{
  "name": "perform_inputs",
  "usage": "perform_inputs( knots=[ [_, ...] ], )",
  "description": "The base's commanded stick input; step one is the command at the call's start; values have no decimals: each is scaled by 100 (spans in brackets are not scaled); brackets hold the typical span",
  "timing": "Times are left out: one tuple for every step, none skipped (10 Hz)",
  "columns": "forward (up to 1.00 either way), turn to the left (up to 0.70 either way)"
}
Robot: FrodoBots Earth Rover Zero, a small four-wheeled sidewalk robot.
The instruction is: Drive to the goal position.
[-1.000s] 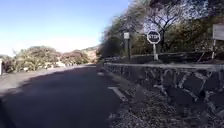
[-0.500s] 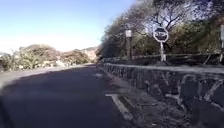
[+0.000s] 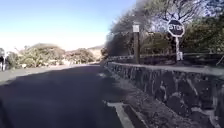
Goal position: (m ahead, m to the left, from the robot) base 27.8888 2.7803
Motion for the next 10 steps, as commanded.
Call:
perform_inputs(
  knots=[
    [100, 27],
    [100, 27],
    [100, 27],
    [100, 27],
    [100, 27],
    [100, 27],
    [100, 19],
    [100, 8],
    [100, 0],
    [100, 0]
  ],
)
